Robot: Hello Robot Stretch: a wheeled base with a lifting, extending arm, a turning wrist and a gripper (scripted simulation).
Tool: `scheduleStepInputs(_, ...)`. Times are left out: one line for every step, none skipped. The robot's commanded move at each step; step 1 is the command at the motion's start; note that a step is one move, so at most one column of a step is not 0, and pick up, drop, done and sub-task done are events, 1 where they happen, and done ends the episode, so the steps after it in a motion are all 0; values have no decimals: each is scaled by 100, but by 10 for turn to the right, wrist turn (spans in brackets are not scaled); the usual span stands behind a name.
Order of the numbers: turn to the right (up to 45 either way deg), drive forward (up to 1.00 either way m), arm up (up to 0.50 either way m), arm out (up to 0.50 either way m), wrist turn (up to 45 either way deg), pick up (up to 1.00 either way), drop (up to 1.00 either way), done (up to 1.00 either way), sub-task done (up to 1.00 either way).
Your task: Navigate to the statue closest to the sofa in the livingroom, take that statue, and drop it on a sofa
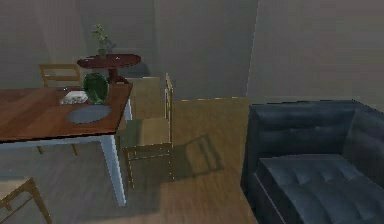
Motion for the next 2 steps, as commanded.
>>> scheduleStepInputs(0,0,-28,0,0,0,0,0,0)
scheduleStepInputs(0,0,-32,0,0,0,0,0,0)
